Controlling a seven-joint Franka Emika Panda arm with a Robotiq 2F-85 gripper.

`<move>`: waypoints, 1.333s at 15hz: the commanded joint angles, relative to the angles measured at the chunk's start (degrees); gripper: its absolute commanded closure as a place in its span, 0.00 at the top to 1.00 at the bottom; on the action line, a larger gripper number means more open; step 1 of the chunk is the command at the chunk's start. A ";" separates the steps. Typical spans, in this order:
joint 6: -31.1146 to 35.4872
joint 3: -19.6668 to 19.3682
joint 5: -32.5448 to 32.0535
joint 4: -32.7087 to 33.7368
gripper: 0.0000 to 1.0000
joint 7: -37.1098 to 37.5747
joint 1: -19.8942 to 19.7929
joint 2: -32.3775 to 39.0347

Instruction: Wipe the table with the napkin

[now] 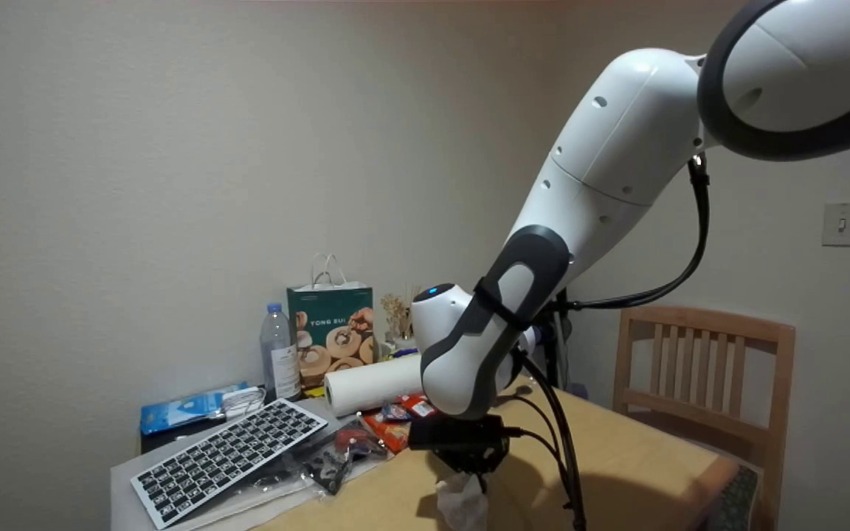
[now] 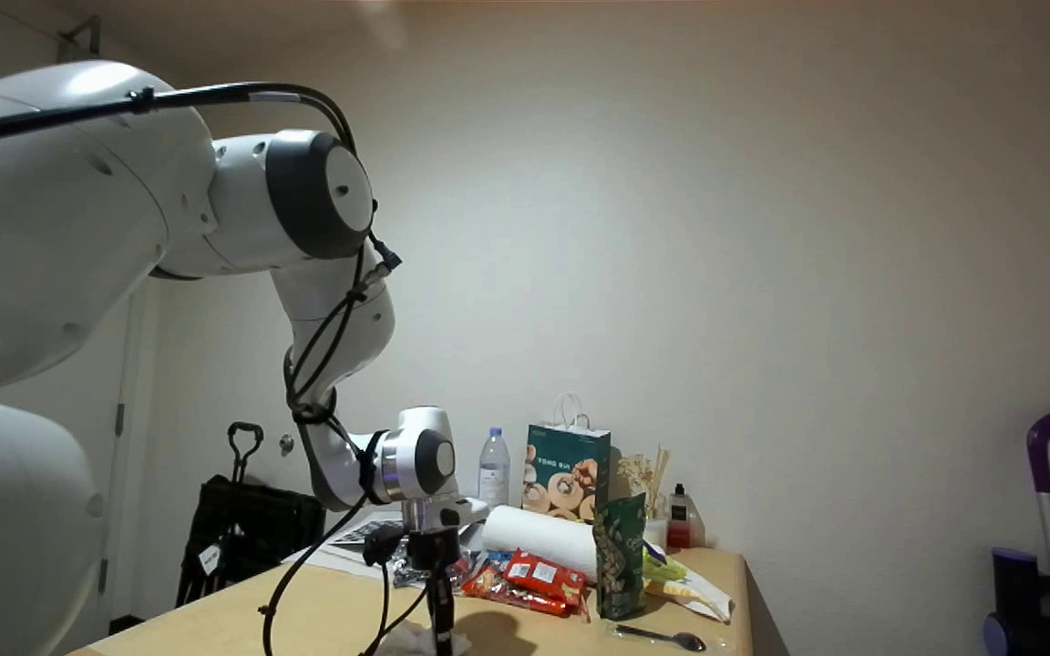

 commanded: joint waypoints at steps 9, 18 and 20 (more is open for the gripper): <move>-4.71 4.69 -4.24 0.58 0.32 -0.97 -2.63 0.46; 1.58 0.61 -6.96 5.12 0.90 8.31 -1.77 2.43; 1.05 1.36 -7.17 6.52 0.78 6.60 -2.40 3.71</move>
